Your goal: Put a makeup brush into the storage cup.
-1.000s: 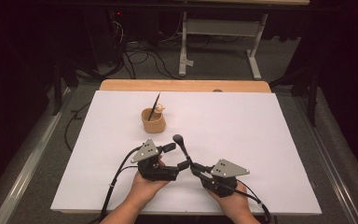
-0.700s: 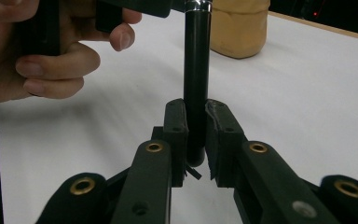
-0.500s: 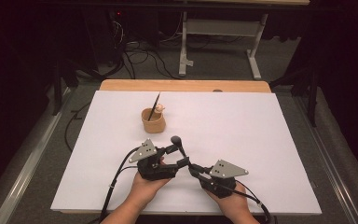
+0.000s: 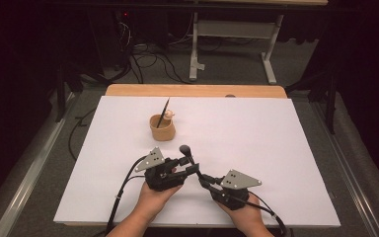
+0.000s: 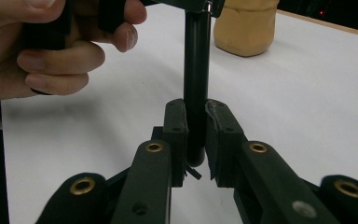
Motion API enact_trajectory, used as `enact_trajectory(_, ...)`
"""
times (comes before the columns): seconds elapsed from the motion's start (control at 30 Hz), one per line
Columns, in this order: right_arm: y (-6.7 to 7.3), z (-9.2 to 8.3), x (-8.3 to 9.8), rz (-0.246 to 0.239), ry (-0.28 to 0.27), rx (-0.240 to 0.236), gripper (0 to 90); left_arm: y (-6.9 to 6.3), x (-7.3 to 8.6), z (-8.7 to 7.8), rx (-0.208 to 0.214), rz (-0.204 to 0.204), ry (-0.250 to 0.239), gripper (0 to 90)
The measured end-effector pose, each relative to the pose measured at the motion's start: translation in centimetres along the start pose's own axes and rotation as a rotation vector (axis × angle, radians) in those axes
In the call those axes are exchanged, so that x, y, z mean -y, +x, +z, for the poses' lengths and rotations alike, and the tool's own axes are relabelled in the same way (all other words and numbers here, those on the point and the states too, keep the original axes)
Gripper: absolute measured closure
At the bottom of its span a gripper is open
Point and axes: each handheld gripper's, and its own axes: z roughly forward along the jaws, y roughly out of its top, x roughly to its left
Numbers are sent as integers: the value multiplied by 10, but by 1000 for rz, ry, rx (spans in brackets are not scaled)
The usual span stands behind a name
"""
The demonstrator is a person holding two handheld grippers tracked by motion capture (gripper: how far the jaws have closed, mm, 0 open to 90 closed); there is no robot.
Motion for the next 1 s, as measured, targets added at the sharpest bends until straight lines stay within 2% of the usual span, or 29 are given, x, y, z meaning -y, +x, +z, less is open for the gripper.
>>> enact_trajectory(0.33, 1, 1, 0, -5, 3, -1, 813, 1, 0, -1, 15, -2, 2, 713)
enact_trajectory(0.93, 2, 1, 1, -13, 0, 8, 812, 1, 1, 0, 53, -34, -7, 765)
enact_trajectory(1.0, 2, 1, 1, -25, 2, 10, 810, 1, 1, 0, 54, -33, -5, 768)
